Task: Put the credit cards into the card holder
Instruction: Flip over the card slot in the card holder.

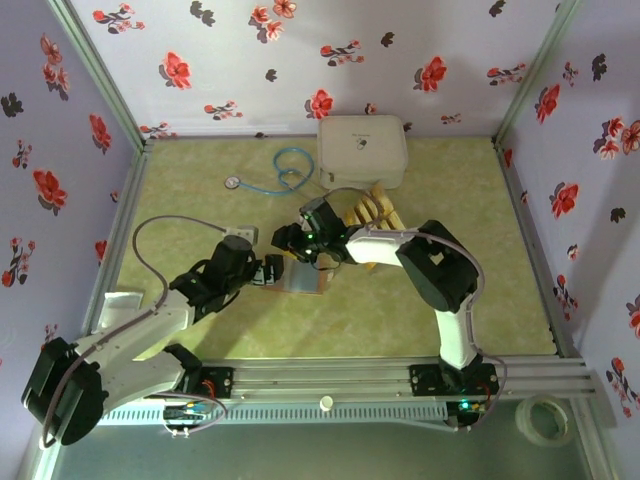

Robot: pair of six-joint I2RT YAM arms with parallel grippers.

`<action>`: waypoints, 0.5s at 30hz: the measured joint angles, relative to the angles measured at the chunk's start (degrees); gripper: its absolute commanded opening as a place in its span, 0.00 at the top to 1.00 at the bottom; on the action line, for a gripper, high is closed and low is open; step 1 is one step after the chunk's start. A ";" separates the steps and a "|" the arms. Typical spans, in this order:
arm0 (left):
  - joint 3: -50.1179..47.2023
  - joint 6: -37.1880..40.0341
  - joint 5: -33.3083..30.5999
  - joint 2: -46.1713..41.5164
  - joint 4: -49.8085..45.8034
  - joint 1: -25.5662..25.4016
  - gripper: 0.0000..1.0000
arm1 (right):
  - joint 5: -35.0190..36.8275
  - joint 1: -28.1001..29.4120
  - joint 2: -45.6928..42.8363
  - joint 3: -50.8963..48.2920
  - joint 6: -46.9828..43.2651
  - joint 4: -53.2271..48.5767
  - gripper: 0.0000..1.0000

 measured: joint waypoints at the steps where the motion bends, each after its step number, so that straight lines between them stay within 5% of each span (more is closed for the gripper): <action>1: 0.00 -0.02 -0.02 -0.11 -0.28 0.02 0.09 | 0.09 0.02 0.63 0.00 0.28 0.15 0.53; 15: 0.02 -0.11 0.00 1.55 -1.53 0.13 0.09 | 0.28 -0.76 -1.84 0.46 -1.62 -2.93 0.52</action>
